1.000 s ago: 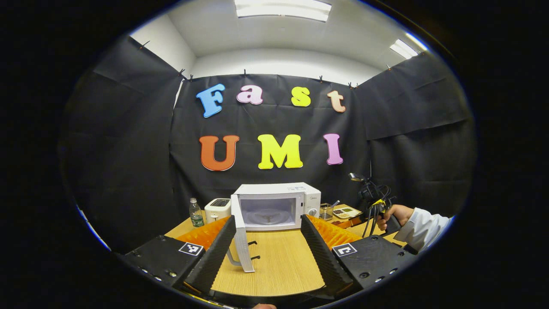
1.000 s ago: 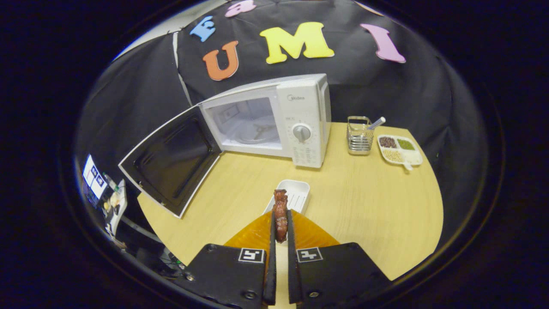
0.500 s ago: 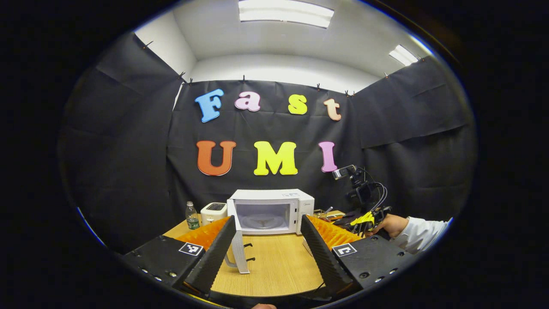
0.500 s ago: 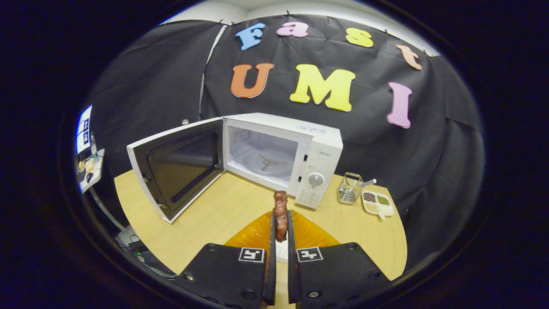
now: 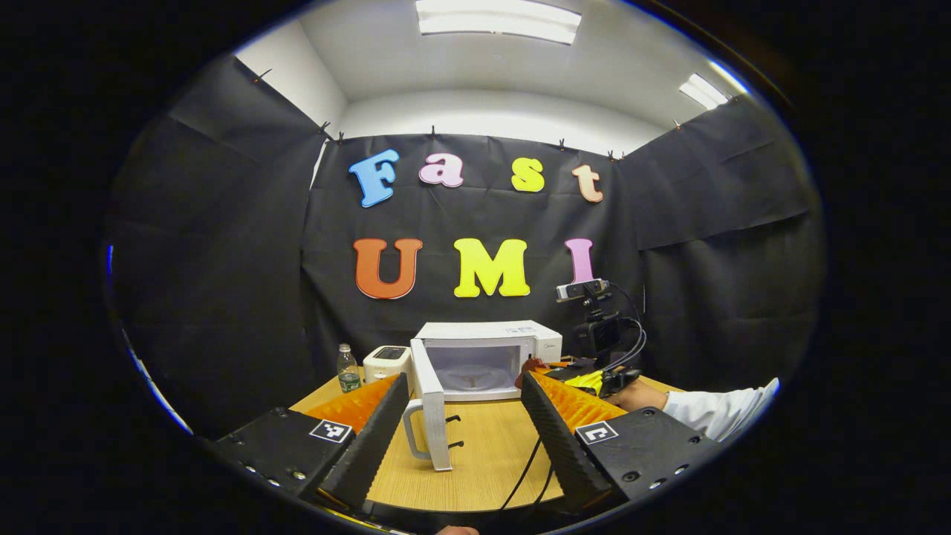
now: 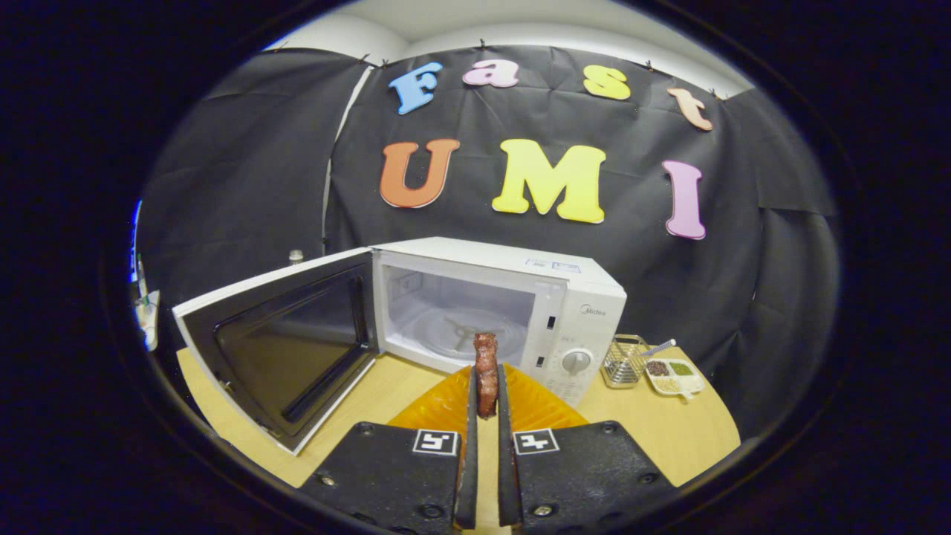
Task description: Open the microwave oven with the left hand, put the food in, and close the microwave oven.
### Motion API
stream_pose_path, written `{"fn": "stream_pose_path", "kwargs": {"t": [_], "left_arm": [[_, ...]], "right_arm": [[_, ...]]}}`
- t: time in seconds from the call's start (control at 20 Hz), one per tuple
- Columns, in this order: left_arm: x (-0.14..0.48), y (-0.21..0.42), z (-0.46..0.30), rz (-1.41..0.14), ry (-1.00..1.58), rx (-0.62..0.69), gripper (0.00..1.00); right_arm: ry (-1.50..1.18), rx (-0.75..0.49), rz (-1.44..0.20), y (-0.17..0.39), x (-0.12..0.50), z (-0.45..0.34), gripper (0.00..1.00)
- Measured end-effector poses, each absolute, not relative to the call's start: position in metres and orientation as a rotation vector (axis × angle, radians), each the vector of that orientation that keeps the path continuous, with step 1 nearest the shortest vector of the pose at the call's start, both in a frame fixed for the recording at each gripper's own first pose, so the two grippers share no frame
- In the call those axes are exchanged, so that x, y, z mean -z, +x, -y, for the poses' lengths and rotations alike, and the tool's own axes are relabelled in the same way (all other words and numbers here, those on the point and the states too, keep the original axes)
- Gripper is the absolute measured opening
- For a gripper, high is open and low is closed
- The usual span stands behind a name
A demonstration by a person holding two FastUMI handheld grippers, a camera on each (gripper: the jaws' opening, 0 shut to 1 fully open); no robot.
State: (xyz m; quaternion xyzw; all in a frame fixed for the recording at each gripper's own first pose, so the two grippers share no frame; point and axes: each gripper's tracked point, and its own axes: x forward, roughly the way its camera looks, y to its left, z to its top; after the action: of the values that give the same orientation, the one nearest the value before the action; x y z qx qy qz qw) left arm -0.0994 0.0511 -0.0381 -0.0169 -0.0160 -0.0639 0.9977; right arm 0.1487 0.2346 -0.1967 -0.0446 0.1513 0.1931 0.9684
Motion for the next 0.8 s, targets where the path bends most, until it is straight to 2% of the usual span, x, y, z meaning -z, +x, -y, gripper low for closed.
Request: {"fn": "stream_pose_path", "kwargs": {"t": [0.6,0.8], "left_arm": [[0.065,-0.069,-0.063,-0.024,-0.054,0.143,0.93],[0.07,-0.059,-0.075,-0.039,-0.061,0.122,0.94]], "right_arm": [[0.214,-0.292,-0.346,0.281,0.257,-0.324,0.14],[0.349,-0.214,-0.379,0.316,0.281,-0.342,0.14]]}}
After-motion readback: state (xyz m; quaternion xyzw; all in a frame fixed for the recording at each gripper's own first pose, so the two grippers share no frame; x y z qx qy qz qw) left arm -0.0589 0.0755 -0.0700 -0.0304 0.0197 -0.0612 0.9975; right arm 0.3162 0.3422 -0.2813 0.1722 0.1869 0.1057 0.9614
